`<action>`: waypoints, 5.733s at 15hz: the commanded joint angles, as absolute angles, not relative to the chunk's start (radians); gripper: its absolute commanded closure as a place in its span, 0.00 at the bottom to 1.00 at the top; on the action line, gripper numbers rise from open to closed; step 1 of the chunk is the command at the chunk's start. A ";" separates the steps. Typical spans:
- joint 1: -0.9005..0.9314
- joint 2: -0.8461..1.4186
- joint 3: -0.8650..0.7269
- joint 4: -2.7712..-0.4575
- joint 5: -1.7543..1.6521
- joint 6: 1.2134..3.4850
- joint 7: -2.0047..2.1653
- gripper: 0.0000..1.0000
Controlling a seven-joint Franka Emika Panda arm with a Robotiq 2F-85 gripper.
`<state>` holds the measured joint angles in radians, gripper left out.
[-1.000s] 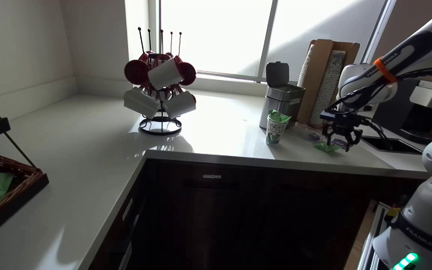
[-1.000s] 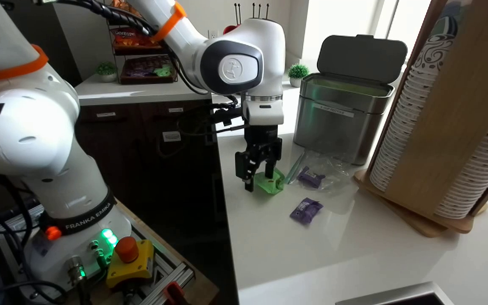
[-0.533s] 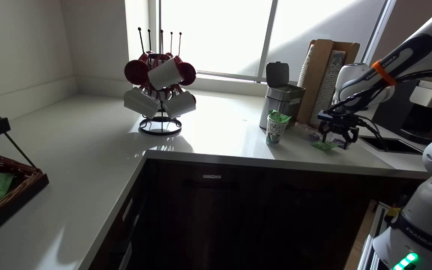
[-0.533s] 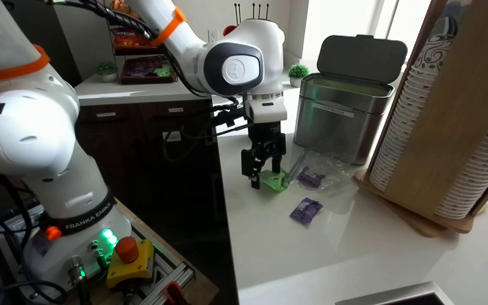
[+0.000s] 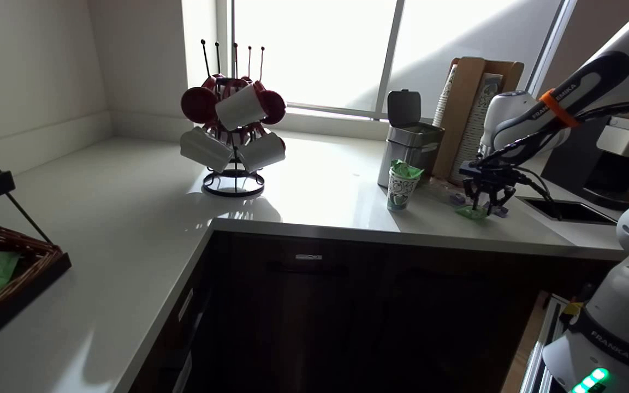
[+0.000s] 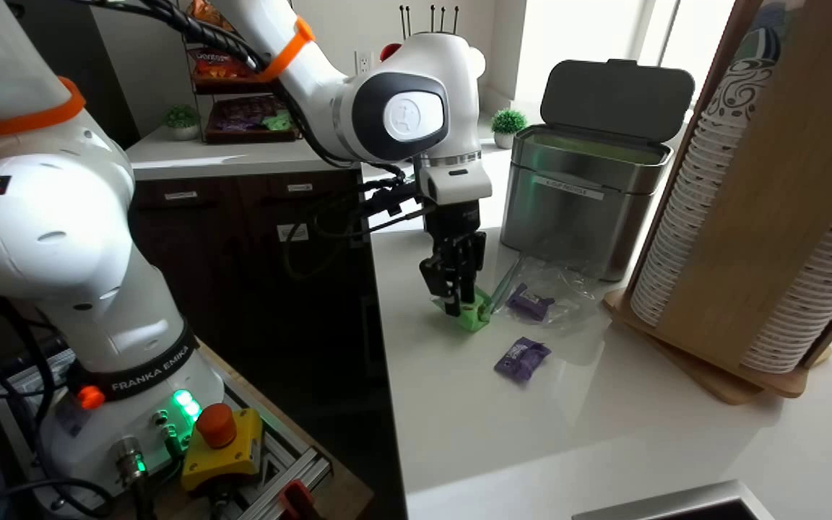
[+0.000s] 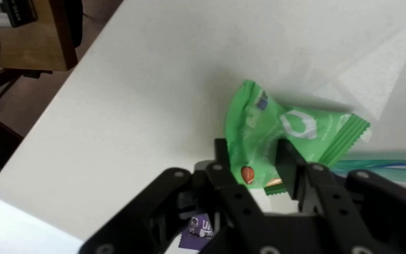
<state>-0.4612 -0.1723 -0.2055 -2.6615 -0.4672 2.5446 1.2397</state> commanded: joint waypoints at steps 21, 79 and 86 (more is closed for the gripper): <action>-0.445 -0.579 -0.141 -2.718 -0.283 2.509 0.990 1.00; -0.165 -0.113 -0.075 -2.119 -0.018 1.993 0.551 1.00; -0.144 -0.063 -0.074 -2.087 -0.038 1.953 0.541 1.00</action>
